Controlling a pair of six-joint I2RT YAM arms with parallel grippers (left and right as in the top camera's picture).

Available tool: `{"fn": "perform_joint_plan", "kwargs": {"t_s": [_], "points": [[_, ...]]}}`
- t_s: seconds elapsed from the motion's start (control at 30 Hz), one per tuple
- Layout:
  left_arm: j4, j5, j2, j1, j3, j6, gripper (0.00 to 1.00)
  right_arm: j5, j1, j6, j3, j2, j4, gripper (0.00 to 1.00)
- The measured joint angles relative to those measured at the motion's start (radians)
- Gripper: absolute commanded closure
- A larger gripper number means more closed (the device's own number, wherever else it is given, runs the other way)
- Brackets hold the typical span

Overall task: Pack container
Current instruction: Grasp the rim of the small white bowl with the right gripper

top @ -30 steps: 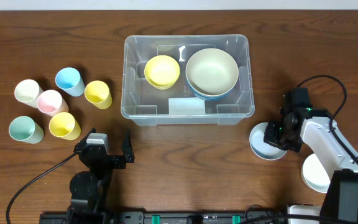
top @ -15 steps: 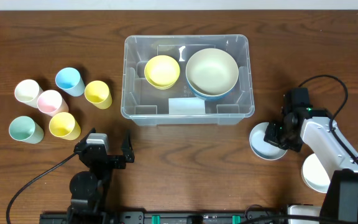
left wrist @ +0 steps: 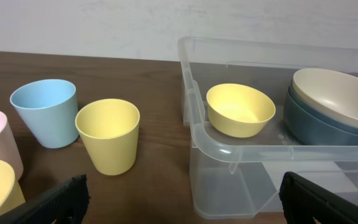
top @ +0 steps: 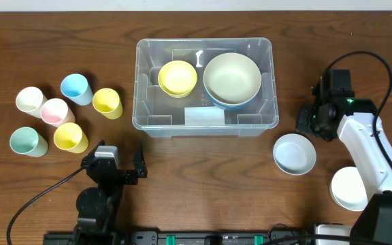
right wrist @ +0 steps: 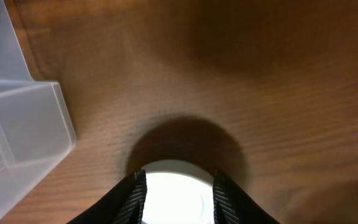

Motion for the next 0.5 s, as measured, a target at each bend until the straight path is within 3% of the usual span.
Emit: {"fn": "perform_joint_plan", "kwargs": {"t_s": [0.33,0.5], "points": [[0.0,0.0,0.0,0.0,0.0,0.0,0.02,0.002,-0.032,-0.076,-0.002,0.089,0.038,0.69],[0.0,0.0,0.0,0.0,0.0,0.0,0.02,-0.01,-0.032,-0.042,-0.002,0.106,-0.011,0.69]]}}
